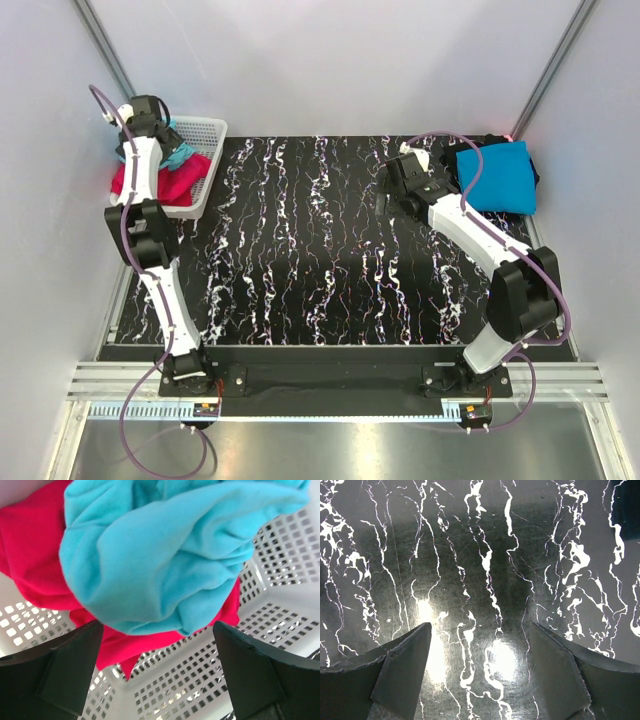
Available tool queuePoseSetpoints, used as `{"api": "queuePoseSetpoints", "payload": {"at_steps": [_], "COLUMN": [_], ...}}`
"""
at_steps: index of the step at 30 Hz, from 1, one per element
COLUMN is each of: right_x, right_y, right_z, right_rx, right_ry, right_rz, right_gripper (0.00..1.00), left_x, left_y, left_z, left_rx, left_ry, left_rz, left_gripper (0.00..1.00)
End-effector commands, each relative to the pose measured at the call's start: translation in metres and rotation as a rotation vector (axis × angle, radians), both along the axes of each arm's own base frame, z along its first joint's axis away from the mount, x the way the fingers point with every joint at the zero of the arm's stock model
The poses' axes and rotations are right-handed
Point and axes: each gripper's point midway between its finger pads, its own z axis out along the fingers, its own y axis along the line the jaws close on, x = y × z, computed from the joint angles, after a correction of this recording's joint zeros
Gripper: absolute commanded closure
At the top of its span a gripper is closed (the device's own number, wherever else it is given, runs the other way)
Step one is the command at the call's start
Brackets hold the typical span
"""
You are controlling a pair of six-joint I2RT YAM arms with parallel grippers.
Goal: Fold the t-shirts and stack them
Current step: Grab the tshirt from the pile
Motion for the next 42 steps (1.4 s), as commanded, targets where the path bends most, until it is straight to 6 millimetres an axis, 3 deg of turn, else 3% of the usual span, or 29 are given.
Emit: {"api": "queuePoseSetpoints", "payload": {"at_steps": [1, 4, 10, 12, 14, 20, 27, 33, 36, 42], "right_x": [0.004, 0.006, 0.006, 0.007, 0.007, 0.001, -0.005, -0.008, -0.009, -0.011], "right_y": [0.004, 0.004, 0.002, 0.001, 0.002, 0.009, 0.014, 0.014, 0.013, 0.011], "right_z": [0.024, 0.033, 0.054, 0.056, 0.051, 0.030, 0.014, 0.010, 0.013, 0.017], "right_rx": [0.044, 0.037, 0.040, 0.043, 0.043, 0.077, 0.108, 0.109, 0.112, 0.107], "right_ry": [-0.069, -0.089, -0.138, -0.142, -0.130, -0.070, -0.025, -0.013, -0.019, -0.032], "right_rz": [0.021, 0.033, 0.039, 0.034, 0.036, 0.037, 0.036, 0.037, 0.038, 0.037], "right_gripper": [0.13, 0.13, 0.13, 0.13, 0.13, 0.14, 0.15, 0.15, 0.16, 0.16], "left_x": [0.020, 0.028, 0.020, 0.019, 0.019, 0.030, 0.026, 0.015, 0.010, 0.010], "left_y": [0.017, 0.019, 0.023, 0.020, 0.013, -0.024, -0.062, -0.085, -0.089, -0.097], "left_z": [0.003, -0.011, -0.031, -0.036, -0.040, -0.003, 0.084, 0.139, 0.149, 0.143], "left_rx": [0.069, 0.061, 0.086, 0.080, 0.055, 0.027, 0.057, 0.097, 0.100, 0.087], "left_ry": [-0.070, -0.074, -0.029, -0.014, -0.013, -0.100, -0.260, -0.352, -0.369, -0.360], "left_rz": [0.055, 0.070, 0.116, 0.099, 0.074, -0.068, -0.174, -0.238, -0.252, -0.299], "left_gripper": [0.10, 0.28, 0.33, 0.63, 1.00, 1.00, 1.00, 1.00, 1.00, 1.00]}}
